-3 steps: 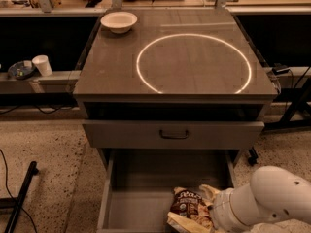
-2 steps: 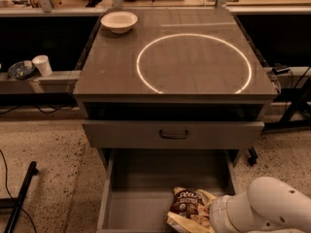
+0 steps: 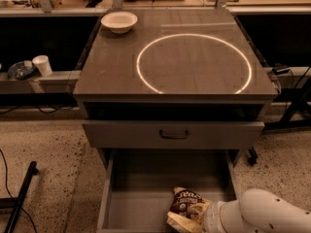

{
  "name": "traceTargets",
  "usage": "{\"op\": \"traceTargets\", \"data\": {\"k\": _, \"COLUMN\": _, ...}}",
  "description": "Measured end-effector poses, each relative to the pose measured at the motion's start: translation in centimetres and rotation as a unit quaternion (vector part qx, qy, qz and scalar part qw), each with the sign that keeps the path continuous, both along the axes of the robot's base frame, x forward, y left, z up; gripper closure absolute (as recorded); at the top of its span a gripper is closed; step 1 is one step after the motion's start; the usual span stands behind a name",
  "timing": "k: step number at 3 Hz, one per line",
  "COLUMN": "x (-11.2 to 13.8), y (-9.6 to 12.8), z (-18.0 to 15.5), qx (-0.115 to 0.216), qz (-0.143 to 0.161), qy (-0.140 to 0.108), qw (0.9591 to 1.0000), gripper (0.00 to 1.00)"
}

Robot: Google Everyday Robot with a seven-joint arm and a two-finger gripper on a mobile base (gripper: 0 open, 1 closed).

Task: Pick brown chip bag from middle drawer and place on counter

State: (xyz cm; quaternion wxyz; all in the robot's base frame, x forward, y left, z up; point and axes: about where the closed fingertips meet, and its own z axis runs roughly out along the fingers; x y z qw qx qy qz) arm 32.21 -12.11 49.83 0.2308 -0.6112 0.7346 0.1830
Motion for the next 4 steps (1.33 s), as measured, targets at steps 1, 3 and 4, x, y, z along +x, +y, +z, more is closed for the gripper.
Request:
{"op": "traceTargets", "data": {"k": 1, "x": 0.3, "y": -0.1, "z": -1.5, "qx": 0.0, "qz": -0.01, "qy": -0.002, "qw": 0.9999, "gripper": 0.64}}
{"op": "traceTargets", "data": {"k": 3, "x": 1.4, "y": 0.2, "z": 2.6, "qx": 0.067, "qz": -0.001, "qy": -0.043, "qw": 0.9969, "gripper": 1.0}}
{"op": "traceTargets", "data": {"k": 4, "x": 2.4, "y": -1.2, "z": 9.5, "qx": 0.063, "qz": 0.034, "qy": -0.098, "qw": 0.9926, "gripper": 1.0}}
